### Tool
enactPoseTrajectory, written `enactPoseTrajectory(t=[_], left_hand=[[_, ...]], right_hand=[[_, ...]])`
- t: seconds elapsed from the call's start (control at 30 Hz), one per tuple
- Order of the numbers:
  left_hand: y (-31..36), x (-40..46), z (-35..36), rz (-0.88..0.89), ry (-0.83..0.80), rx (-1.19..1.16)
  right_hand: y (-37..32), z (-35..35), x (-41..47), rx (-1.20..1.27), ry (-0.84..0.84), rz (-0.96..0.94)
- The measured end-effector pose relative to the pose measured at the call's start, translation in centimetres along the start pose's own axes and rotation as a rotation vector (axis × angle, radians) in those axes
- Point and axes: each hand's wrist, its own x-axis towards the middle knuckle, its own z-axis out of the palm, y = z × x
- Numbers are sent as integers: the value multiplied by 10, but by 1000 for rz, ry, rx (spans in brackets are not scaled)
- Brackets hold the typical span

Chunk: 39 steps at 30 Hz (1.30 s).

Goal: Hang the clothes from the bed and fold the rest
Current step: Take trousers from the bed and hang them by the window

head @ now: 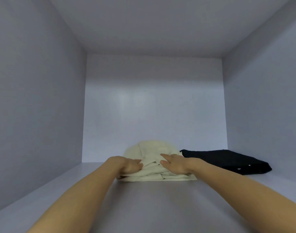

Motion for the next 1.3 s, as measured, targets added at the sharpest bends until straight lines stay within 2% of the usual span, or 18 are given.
enactPoseTrajectory(t=[0.07,0.17,0.37,0.47,0.57,0.67,0.77,0.83,0.93,1.13,1.3], left_hand=[[-1,-7,2,-8,6,53],[-5,-23,2,-1,119,111],[-19,-80,-13,0,445,136],[-22,-127,-10,-6,591,85],[-14,-180,12,-14,782,-110],[-5,-236,60,-34,988,-186],[-1,-291,117,-142,1089,-260],[-1,-331,156,-235,1119,-306],[-4,-398,219,-393,1067,-344],[-4,-551,350,-723,868,-463],[-12,-661,442,-939,675,-547]], right_hand=[[1,3,-8,-61,7,13],[-5,2,-26,-45,58,23],[-30,-8,-75,25,342,-97],[-47,-7,-106,192,473,-193],[-67,9,-141,400,569,-311],[-95,43,-185,686,690,-455],[-117,80,-231,946,701,-595],[-130,105,-261,1096,610,-672],[-153,154,-306,1168,357,-704],[-210,269,-408,953,-185,-750],[-265,339,-497,849,-522,-835]])
